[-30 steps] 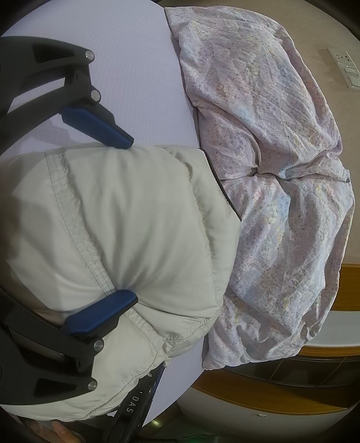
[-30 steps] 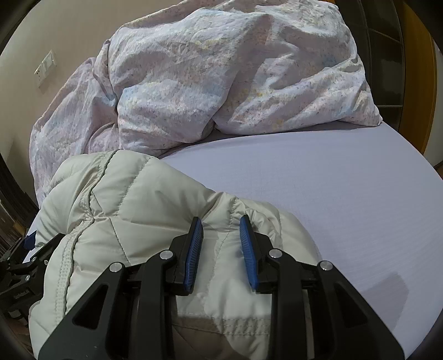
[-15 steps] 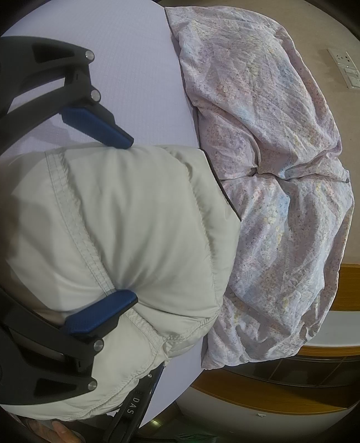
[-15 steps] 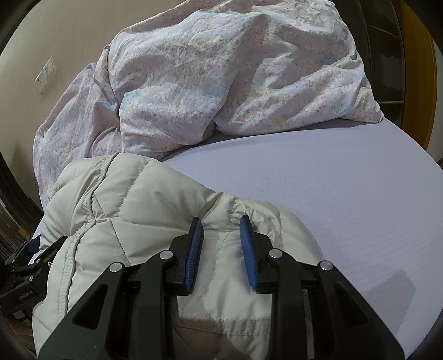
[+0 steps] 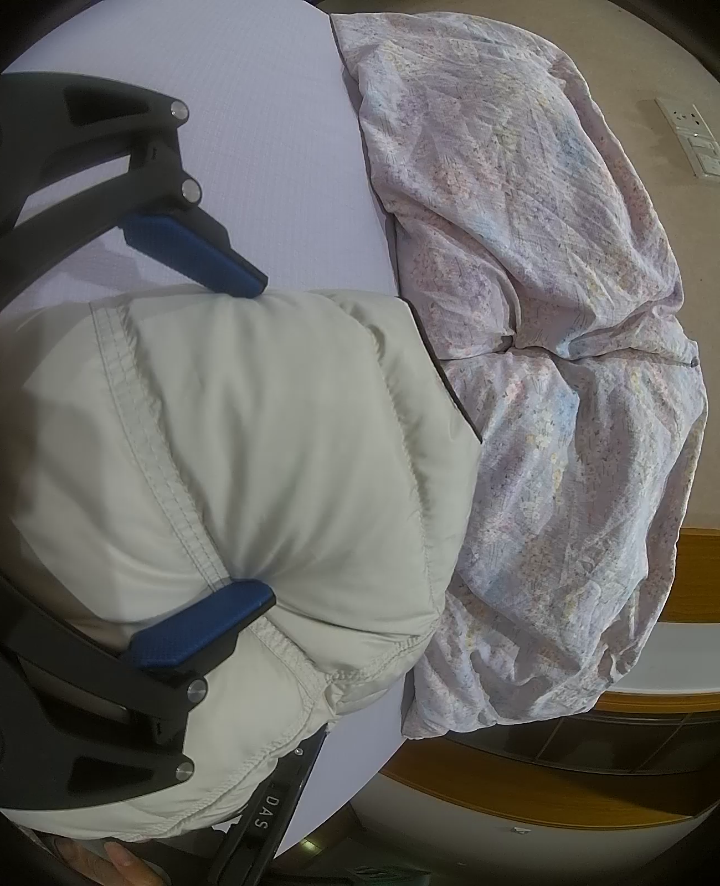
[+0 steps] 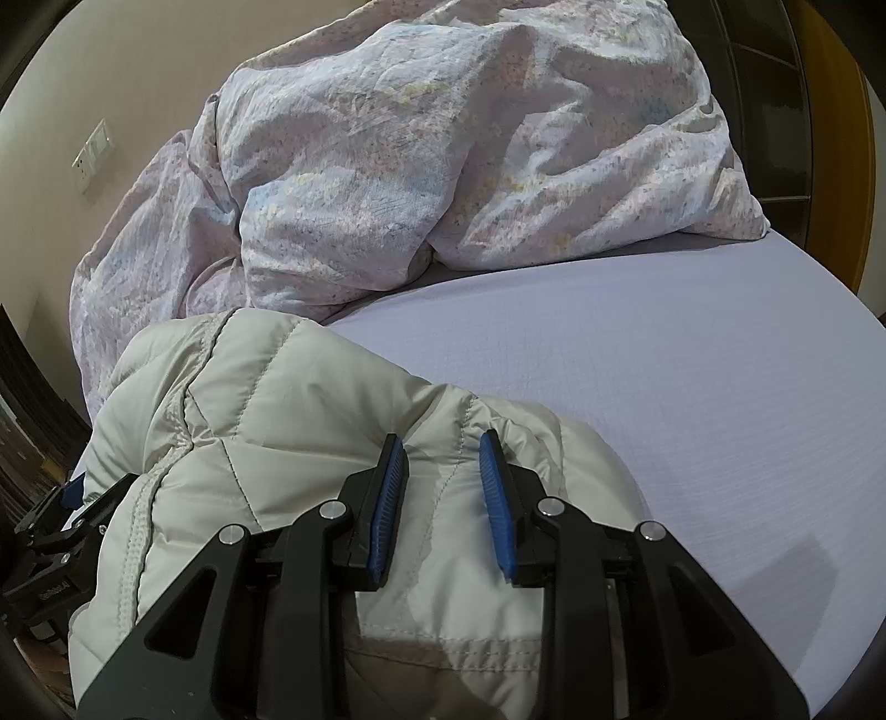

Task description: Fold large clothes

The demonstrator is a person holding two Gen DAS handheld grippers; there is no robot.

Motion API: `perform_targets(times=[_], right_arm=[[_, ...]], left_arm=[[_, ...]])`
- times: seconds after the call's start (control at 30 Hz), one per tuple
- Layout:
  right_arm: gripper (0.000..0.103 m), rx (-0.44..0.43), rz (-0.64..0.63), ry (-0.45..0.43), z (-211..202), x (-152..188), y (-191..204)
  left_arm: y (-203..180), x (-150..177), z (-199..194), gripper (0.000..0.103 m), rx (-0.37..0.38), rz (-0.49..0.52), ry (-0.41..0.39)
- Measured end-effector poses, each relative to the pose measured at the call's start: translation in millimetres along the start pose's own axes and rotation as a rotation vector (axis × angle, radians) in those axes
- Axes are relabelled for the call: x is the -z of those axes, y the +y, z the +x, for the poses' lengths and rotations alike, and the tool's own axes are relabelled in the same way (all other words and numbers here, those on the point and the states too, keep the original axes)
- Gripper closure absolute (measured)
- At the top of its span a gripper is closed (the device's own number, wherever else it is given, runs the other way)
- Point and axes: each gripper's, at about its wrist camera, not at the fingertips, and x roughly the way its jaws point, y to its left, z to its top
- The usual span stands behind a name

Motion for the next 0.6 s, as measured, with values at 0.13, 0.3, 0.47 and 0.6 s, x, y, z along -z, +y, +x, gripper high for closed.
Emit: perform_targets(times=[0.13, 0.3, 0.47, 0.6], right_arm=[[0.073, 0.018, -0.013, 0.003, 0.3, -0.2, 1.7], [0.071, 0.150, -0.127, 0.029, -14.0, -3.0, 27.1], [0.062, -0.006, -0.027, 0.036, -56.1, 0.2, 16.7], [0.062, -0.039, -0.034, 0.061, -72.1, 15.1, 17.3]], left_arm=[[-1.1, -0.1, -1.3, 0.002, -0.004, 0.000, -0.001], [1.4, -4.5, -13.7, 0.003, -0.016, 0.004, 0.013], [17.2, -1.4, -49.3, 0.003, 0.101, -0.037, 0.035], [11.5, 8.5, -57.5, 0.003, 0.122, -0.008, 0.048]])
